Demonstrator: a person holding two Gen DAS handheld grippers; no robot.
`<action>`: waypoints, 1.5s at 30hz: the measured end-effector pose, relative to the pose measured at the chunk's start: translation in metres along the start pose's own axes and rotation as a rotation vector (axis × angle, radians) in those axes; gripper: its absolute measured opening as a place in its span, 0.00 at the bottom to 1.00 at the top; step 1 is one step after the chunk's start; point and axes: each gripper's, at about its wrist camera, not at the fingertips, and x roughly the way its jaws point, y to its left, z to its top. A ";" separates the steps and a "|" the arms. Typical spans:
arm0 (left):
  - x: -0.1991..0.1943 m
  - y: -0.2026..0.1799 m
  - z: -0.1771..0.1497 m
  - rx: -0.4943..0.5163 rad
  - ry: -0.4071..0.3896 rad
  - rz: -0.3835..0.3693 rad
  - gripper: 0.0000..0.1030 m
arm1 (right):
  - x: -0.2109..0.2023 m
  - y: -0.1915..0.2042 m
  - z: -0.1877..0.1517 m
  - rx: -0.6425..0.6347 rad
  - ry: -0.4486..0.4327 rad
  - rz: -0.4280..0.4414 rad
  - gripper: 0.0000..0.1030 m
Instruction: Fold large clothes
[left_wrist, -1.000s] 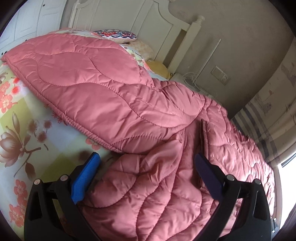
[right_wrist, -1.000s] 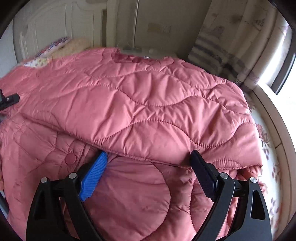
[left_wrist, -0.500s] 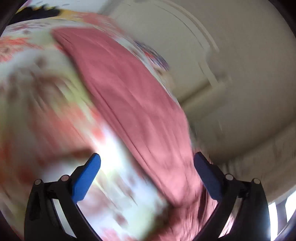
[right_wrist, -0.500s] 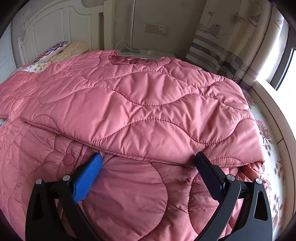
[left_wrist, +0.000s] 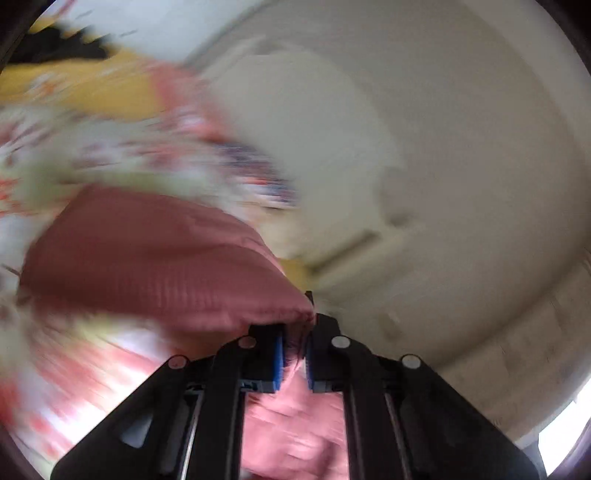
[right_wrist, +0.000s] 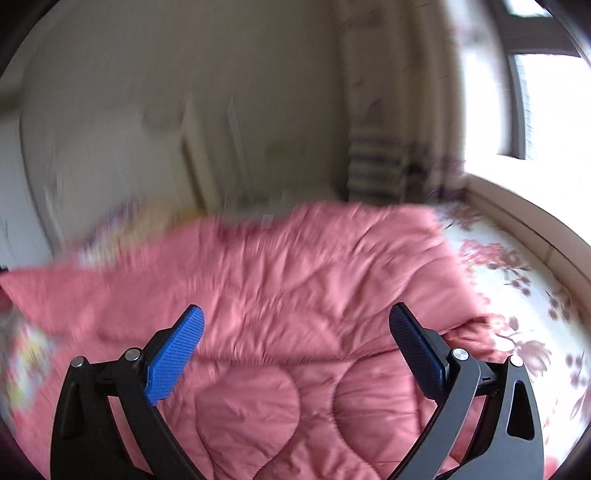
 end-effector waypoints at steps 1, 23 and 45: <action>-0.002 -0.036 -0.017 0.064 0.014 -0.076 0.08 | -0.008 -0.007 0.001 0.041 -0.049 -0.002 0.94; -0.009 -0.140 -0.235 0.711 0.242 -0.214 0.98 | -0.014 -0.065 -0.007 0.329 -0.091 -0.010 0.94; 0.003 -0.006 -0.188 0.432 0.222 0.251 0.98 | 0.075 -0.012 0.010 0.363 0.383 0.272 0.71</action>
